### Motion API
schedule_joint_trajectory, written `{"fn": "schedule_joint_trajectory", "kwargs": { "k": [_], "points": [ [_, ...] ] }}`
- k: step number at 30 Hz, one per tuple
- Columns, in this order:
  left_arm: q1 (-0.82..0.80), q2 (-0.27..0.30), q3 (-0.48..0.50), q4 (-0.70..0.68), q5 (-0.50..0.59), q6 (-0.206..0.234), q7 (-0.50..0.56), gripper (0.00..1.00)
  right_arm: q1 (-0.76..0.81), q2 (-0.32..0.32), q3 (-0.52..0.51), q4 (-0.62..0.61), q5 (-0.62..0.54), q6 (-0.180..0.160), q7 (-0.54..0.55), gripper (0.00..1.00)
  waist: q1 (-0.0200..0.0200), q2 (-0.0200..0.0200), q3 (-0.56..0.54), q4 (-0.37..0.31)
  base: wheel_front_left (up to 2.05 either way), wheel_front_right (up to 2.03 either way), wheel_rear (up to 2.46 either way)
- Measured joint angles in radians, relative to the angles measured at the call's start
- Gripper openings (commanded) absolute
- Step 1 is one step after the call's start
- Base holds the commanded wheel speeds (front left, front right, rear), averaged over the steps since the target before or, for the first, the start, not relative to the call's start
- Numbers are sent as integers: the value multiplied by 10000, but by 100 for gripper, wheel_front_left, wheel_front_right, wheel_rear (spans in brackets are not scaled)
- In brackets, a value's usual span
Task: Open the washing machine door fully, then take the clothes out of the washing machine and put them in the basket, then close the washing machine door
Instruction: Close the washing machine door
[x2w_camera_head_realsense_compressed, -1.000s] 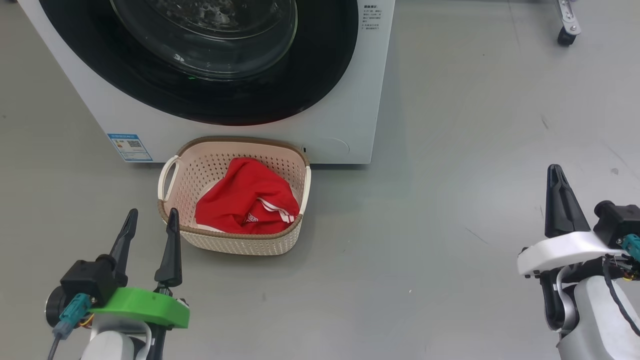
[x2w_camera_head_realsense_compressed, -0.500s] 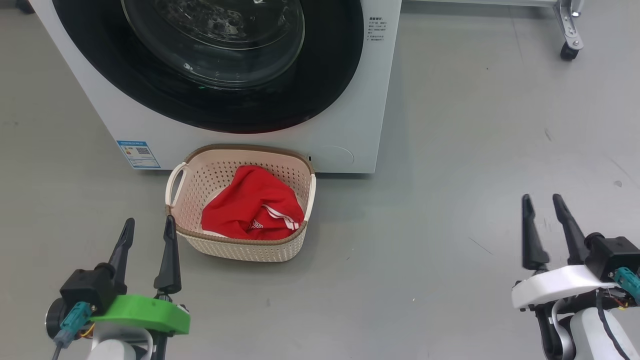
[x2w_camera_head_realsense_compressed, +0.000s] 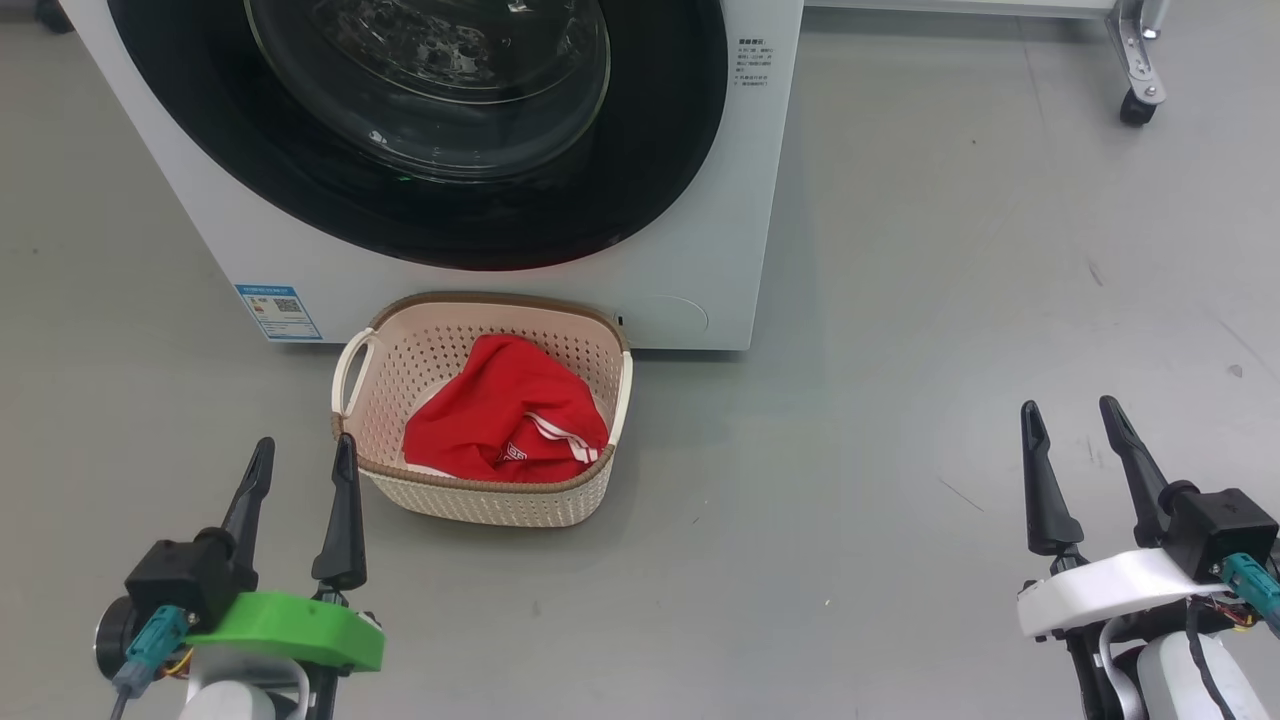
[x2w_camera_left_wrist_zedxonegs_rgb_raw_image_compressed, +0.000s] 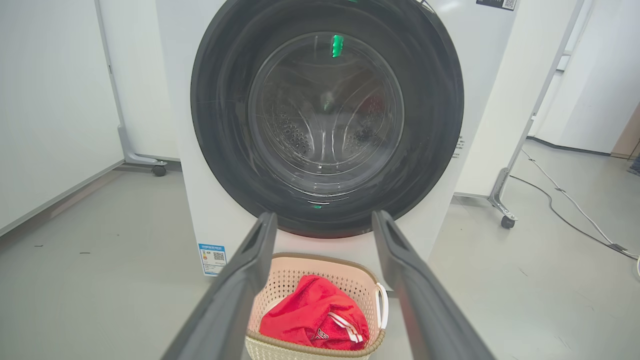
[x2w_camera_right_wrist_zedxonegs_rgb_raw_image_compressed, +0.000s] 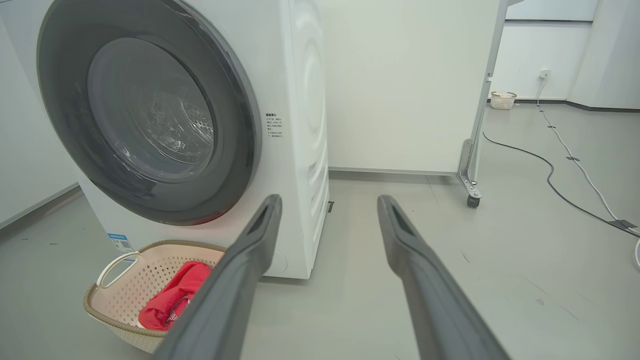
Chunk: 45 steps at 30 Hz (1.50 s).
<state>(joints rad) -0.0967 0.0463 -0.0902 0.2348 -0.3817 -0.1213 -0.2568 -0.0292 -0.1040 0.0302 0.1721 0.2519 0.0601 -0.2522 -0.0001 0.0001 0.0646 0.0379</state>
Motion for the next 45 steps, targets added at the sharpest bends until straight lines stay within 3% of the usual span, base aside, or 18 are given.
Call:
{"fn": "schedule_joint_trajectory", "kwargs": {
  "k": [45],
  "points": [
    [457,-8,-232,-40,36,0,0,100,582,259,-205,-435,-153,2,0,100,0,0,-109,-212,0,0,0]
  ]
}}
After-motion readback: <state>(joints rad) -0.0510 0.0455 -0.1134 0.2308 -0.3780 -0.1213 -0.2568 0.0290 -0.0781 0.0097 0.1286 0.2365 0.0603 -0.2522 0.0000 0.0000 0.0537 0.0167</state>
